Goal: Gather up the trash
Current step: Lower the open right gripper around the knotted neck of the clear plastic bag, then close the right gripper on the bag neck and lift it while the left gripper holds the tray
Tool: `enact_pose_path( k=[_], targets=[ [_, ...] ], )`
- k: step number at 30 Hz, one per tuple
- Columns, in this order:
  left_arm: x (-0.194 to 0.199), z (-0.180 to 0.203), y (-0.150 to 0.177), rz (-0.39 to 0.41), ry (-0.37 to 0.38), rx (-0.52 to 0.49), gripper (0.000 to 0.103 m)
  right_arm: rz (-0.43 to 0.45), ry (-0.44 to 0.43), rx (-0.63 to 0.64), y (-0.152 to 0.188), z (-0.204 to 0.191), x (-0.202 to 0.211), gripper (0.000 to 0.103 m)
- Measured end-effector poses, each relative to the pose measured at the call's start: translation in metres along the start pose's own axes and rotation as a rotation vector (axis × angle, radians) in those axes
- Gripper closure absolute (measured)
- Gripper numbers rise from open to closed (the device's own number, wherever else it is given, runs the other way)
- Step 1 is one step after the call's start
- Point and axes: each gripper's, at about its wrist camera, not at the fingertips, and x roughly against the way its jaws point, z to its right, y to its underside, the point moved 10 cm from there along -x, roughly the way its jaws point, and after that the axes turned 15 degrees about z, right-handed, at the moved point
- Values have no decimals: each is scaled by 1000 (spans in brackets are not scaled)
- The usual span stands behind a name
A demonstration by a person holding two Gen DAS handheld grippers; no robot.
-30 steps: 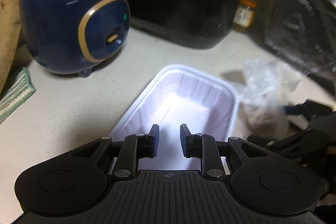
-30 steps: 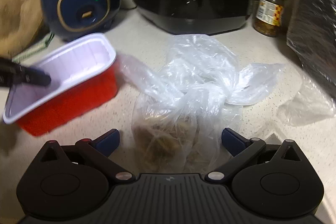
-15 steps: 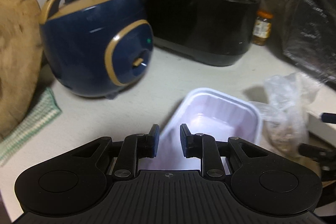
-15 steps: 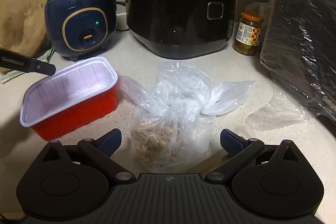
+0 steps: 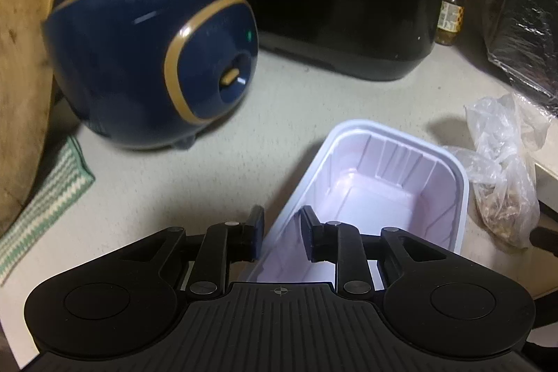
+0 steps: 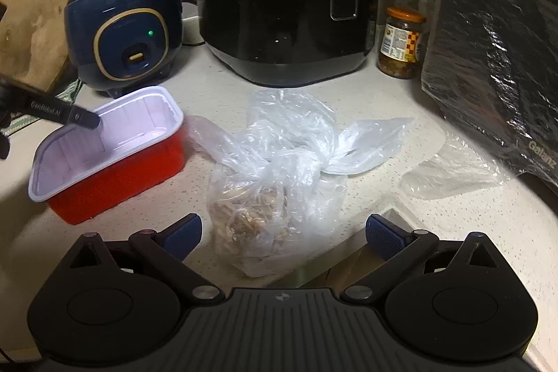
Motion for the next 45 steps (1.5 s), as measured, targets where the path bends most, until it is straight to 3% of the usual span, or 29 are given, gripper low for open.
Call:
enact_pose_path(
  k=[9, 16, 20, 24, 26, 27, 29, 32, 38, 45],
  targets=[
    [21, 30, 33, -72, 139, 86, 76, -3, 23, -4, 0, 3, -9, 2],
    [8, 30, 41, -40, 125, 191, 82, 39, 50, -31, -20, 7, -34, 4],
    [11, 22, 48, -35, 91, 284, 89, 0, 40, -65, -21, 6, -61, 12],
    [14, 19, 51, -24, 72, 351, 90, -22, 37, -27, -14, 1, -72, 13],
    [17, 18, 50, -7, 78, 390, 91, -39, 30, -16, -8, -2, -75, 25],
    [17, 17, 48, -3, 76, 400, 91, -51, 17, -22, -6, -3, -75, 40],
    [20, 18, 43, 12, 72, 408, 92, -56, -7, -36, -6, -7, -69, 60],
    [26, 26, 33, 36, 84, 391, 92, -58, -63, -95, -11, -9, -51, 69],
    [39, 75, 16, 72, 168, 318, 92, -12, -79, -205, -13, 16, 14, 73],
    [54, 163, 12, 62, 319, 212, 93, -4, 80, -264, 23, 86, 82, 74]
  ],
)
